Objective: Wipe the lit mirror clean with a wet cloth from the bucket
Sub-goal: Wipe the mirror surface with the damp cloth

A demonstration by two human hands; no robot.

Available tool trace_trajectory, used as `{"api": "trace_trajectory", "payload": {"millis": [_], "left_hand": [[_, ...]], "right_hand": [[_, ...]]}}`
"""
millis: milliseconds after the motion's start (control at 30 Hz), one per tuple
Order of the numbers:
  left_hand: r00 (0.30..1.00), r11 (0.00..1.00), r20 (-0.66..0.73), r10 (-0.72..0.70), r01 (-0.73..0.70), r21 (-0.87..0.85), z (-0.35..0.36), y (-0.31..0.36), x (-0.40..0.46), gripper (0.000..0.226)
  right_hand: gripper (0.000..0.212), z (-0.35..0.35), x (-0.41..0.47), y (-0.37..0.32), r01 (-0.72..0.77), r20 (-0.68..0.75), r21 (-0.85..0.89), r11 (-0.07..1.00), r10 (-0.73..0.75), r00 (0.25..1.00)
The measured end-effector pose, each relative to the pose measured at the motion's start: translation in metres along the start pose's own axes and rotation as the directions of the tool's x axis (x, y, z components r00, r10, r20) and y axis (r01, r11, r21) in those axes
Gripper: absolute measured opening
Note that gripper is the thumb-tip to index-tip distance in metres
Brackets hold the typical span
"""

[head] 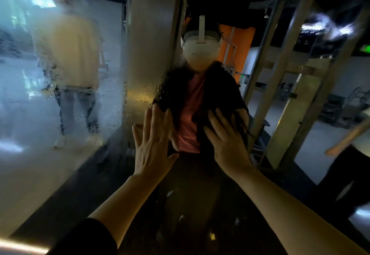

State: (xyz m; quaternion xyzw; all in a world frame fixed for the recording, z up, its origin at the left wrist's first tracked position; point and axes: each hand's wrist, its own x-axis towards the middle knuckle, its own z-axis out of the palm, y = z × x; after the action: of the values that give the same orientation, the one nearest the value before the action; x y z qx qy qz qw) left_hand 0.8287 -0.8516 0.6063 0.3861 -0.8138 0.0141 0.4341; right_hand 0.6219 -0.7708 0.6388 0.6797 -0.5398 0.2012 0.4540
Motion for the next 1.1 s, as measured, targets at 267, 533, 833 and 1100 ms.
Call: {"api": "trace_trajectory", "payload": {"millis": [267, 533, 833, 1100], "left_hand": [[1.0, 0.998, 0.016, 0.02, -0.021, 0.053, 0.005, 0.005, -0.011, 0.13], [0.999, 0.995, 0.039, 0.01, -0.014, 0.095, 0.04, 0.03, -0.036, 0.127], [1.0, 0.991, 0.024, -0.012, 0.009, 0.13, 0.055, 0.05, -0.043, 0.129], [0.999, 0.992, 0.039, -0.027, 0.022, 0.12, 0.072, 0.07, -0.066, 0.127]], "right_hand": [[0.067, -0.014, -0.076, 0.024, -0.093, 0.051, -0.071, 0.993, 0.096, 0.994], [0.052, 0.015, -0.085, 0.013, 0.145, 0.169, 0.007, 0.989, -0.144, 0.975], [0.051, 0.002, -0.079, 0.032, -0.122, -0.003, 0.082, 0.989, 0.123, 0.992], [0.04, 0.028, -0.171, 0.061, 0.226, 0.203, 0.115, 0.967, -0.245, 0.948]]}}
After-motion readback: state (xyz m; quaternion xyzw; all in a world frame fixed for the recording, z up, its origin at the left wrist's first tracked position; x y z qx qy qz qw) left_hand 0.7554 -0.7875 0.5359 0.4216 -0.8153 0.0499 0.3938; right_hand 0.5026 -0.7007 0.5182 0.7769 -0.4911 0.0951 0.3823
